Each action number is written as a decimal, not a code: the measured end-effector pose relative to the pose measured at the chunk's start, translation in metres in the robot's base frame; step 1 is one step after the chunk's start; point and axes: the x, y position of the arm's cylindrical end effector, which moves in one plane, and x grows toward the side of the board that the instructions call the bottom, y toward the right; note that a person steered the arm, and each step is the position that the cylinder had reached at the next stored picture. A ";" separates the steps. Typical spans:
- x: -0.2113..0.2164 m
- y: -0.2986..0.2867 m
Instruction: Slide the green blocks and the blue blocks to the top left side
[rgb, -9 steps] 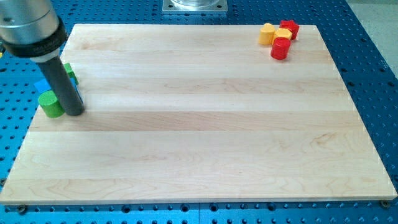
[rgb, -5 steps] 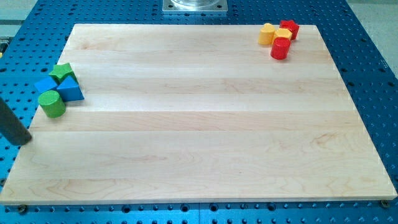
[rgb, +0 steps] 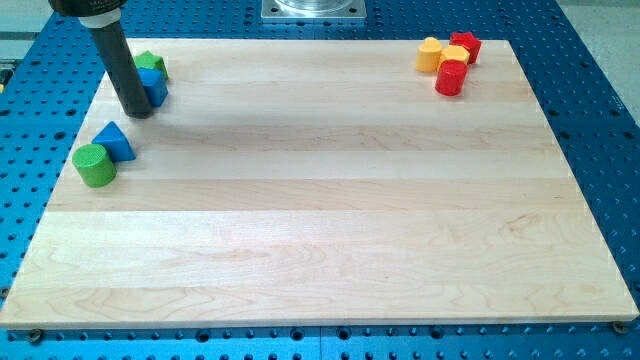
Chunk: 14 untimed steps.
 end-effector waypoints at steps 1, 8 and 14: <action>-0.046 -0.011; 0.123 -0.005; 0.048 -0.036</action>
